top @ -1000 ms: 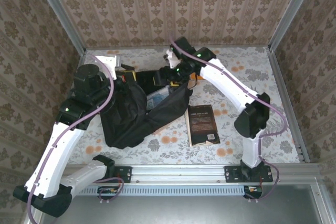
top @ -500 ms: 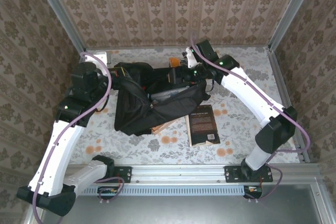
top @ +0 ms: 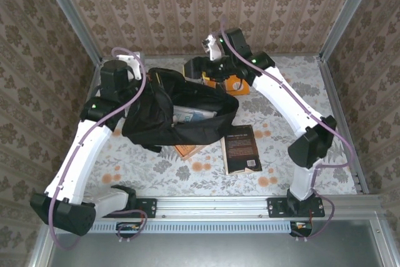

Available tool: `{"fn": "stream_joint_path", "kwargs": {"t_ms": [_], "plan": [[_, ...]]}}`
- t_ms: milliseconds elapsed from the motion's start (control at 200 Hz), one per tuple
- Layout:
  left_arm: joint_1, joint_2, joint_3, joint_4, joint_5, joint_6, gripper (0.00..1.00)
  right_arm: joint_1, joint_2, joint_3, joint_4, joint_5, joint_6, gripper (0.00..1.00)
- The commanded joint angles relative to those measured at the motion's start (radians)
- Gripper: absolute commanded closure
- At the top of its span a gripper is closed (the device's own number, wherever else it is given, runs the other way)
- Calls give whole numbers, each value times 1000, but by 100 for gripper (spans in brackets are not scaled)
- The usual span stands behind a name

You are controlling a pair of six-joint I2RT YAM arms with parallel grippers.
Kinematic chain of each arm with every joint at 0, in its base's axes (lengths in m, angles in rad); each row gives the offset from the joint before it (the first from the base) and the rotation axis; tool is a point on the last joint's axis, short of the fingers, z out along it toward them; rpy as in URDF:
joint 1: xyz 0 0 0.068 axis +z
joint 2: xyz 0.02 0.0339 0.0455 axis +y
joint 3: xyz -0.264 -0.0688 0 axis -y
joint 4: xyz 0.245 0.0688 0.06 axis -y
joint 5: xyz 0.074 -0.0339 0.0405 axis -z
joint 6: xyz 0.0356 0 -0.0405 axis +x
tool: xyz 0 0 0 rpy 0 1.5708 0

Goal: Pack the student bag

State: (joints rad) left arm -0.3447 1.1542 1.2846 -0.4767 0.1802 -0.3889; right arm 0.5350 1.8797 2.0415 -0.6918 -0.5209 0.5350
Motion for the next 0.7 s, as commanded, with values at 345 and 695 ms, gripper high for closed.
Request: {"fn": "stream_joint_path", "kwargs": {"t_ms": [345,695], "plan": [[266,193,132,156,36,-183,100,-5,-274,-304,-31,245,-23,12],[303,353,204,166,156,-210,95,-35,-482,-776,-29,338,-20,12]]}}
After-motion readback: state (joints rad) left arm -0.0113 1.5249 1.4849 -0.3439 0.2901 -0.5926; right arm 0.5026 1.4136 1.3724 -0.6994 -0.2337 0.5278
